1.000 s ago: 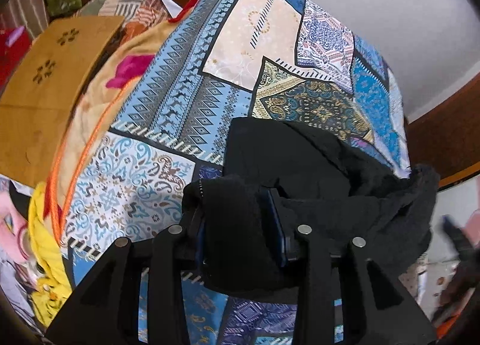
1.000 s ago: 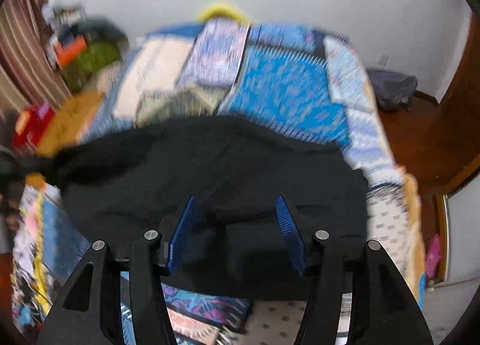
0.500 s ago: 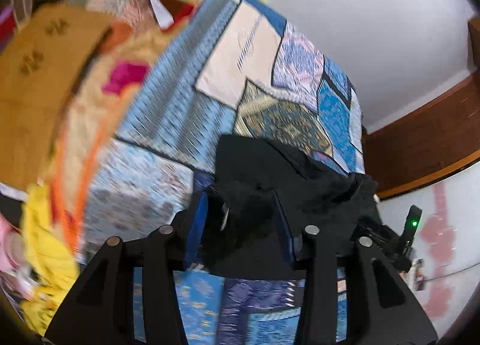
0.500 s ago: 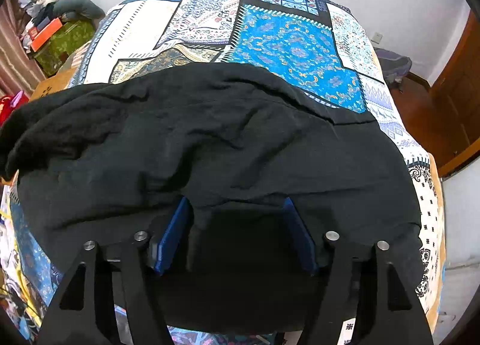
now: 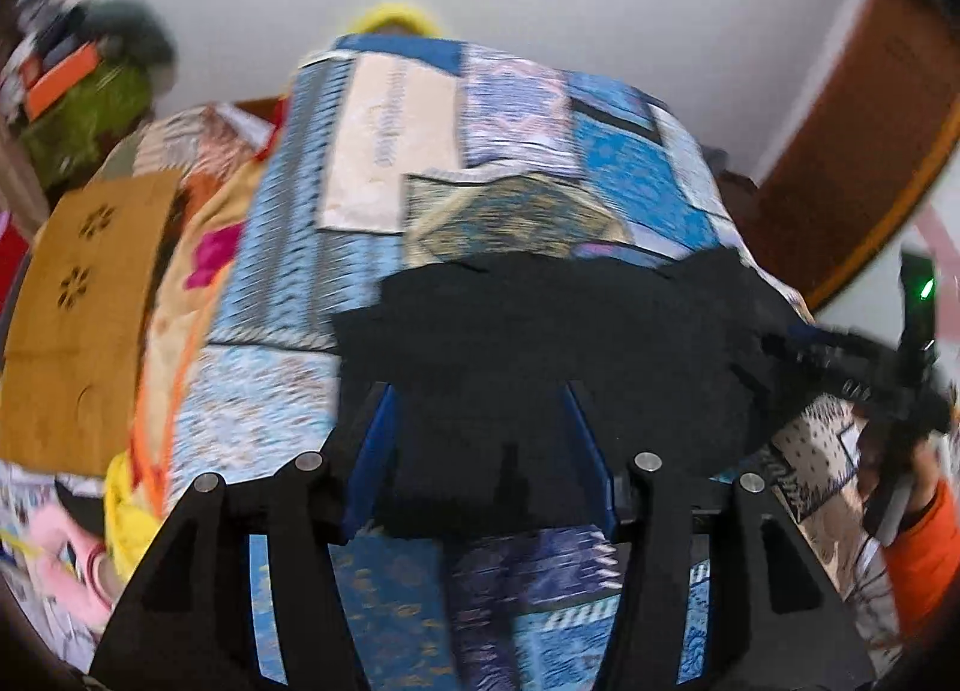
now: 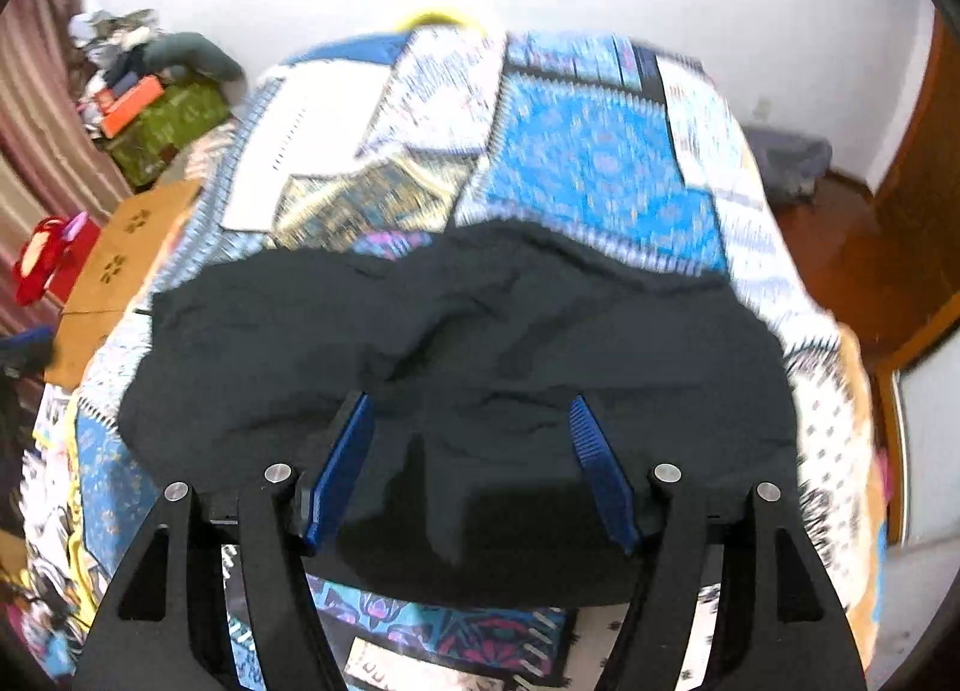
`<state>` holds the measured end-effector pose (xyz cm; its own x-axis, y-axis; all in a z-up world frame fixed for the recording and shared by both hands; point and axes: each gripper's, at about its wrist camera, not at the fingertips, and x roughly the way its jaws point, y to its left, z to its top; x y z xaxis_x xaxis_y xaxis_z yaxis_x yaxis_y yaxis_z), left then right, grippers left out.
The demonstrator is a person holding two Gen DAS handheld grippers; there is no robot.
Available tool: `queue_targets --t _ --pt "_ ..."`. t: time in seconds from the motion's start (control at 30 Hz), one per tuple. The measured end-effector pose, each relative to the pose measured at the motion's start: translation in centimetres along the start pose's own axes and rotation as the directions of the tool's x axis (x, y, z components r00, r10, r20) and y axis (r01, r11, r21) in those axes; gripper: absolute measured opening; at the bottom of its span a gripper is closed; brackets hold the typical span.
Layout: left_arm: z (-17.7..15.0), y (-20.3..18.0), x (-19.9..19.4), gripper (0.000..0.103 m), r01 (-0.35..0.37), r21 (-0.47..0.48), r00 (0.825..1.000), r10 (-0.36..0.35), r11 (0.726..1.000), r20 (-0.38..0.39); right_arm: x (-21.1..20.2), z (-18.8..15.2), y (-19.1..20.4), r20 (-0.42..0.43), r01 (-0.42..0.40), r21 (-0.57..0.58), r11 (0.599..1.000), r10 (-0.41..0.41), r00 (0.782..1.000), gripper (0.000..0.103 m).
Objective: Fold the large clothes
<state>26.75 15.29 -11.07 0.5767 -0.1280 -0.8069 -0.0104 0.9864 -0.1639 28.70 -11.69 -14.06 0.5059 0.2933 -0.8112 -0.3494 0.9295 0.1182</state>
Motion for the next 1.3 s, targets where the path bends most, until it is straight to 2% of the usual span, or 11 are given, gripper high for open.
queue_targets --t 0.2,0.3,0.37,0.5,0.63,0.73,0.87,1.07,1.2,1.3 --pt "0.1 -6.1 2.2 0.054 -0.017 0.118 0.997 0.007 0.993 0.082 -2.5 0.0 -0.2 0.095 -0.035 -0.039 0.999 0.039 0.995 0.064" --pt "0.3 -8.3 3.4 0.054 -0.049 0.151 0.991 0.029 0.987 0.133 -1.7 0.0 -0.6 0.096 -0.036 -0.050 0.998 0.040 0.995 0.064" --pt "0.4 -9.1 4.3 0.054 -0.062 0.164 0.989 0.039 0.985 0.141 -0.6 -0.4 -0.8 0.074 -0.035 -0.053 0.998 0.039 0.996 0.064" --pt "0.1 -10.3 6.9 0.054 -0.052 0.173 0.993 0.033 0.984 0.111 1.8 -1.4 -1.5 0.013 -0.042 -0.049 0.998 0.042 0.999 0.064" --pt "-0.7 -10.7 10.0 0.055 -0.013 0.172 0.999 0.006 0.985 0.039 3.9 -2.3 -2.0 -0.049 -0.091 -0.026 0.995 0.090 0.995 0.064" --pt "-1.2 -10.5 11.2 0.062 -0.028 0.162 0.999 0.022 0.986 0.040 4.4 -2.9 -1.5 -0.046 -0.069 -0.072 0.995 0.066 0.997 0.064" --pt "-1.5 -9.8 12.7 0.063 0.001 0.130 1.000 -0.001 0.992 -0.001 4.4 -3.5 -0.5 -0.035 -0.029 -0.114 0.993 0.026 0.999 0.070" --pt "-3.0 -9.7 11.9 0.063 -0.021 0.116 1.000 0.020 0.993 0.011 3.8 -4.5 0.3 -0.027 0.022 -0.169 0.985 -0.027 0.999 0.072" --pt "-4.9 -9.7 9.9 0.063 -0.028 0.152 0.999 0.021 0.988 0.045 2.6 -5.4 0.4 -0.019 0.035 -0.191 0.981 -0.039 0.999 0.072" --pt "-6.1 -9.0 8.4 0.069 -0.021 0.133 0.999 0.014 0.991 0.050 1.7 -6.3 0.4 -0.029 0.055 -0.211 0.976 -0.062 0.998 0.072"
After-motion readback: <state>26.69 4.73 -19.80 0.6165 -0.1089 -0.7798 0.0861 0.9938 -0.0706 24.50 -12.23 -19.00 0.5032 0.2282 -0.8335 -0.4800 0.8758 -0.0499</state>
